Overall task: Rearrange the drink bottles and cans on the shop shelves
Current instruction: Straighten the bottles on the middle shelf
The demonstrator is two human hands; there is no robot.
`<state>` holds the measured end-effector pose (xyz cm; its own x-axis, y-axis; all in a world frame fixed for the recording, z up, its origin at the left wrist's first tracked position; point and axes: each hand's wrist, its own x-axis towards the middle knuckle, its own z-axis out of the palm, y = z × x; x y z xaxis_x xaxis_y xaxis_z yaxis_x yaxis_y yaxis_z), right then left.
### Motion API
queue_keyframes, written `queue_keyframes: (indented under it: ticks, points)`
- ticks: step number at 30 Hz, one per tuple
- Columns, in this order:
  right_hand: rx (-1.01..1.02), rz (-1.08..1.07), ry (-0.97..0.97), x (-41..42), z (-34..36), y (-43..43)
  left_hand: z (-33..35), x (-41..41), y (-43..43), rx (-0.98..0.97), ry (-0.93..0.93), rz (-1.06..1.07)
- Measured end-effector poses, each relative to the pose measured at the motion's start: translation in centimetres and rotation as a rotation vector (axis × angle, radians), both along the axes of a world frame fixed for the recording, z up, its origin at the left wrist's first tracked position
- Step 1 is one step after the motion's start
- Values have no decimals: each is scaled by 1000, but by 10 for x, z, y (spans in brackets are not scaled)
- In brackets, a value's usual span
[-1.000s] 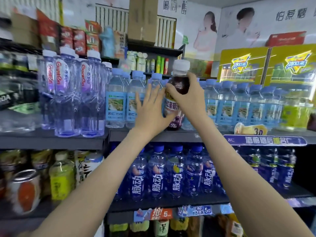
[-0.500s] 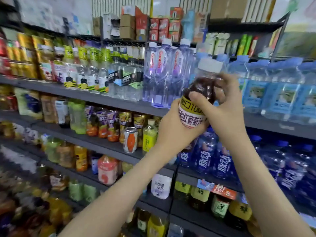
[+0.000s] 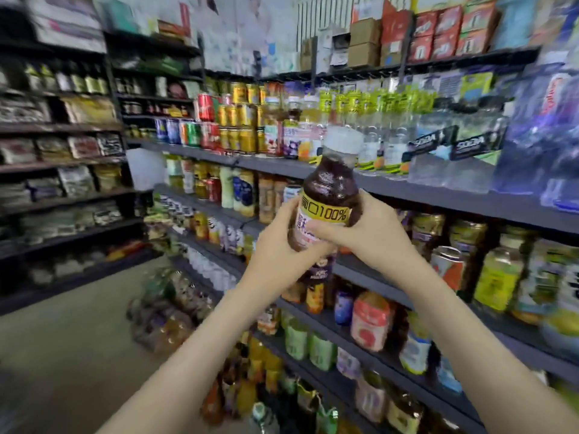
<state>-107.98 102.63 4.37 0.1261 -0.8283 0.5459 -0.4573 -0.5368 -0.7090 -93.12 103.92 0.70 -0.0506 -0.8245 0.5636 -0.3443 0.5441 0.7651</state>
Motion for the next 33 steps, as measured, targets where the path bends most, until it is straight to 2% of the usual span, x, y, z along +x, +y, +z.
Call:
queue_keyframes:
  ticks: [4, 10, 14, 18, 25, 28, 33]
  points:
    - [65, 58, -159, 57, 7, -46, -8, 68, -36, 33, -93, 29]
    - [110, 102, -306, 106, 7, -109, 0, 106, -101, 98, -138, 47]
    - [125, 120, -315, 130, 4, -154, 1, 126, -155, 125, -96, 7]
    - [48, 123, -316, 143, 11, -214, 15, 152, -218, 112, -221, -31]
    - [-62, 167, -425, 167, 49, -307, 53, 164, -337, -138, -212, 95]
    - [-103, 109, -416, 178, 56, -349, 66, 167, -388, -170, -211, 89]
    - [-82, -148, -241, 184, 52, -412, 82, 167, -461, -142, -154, -19]
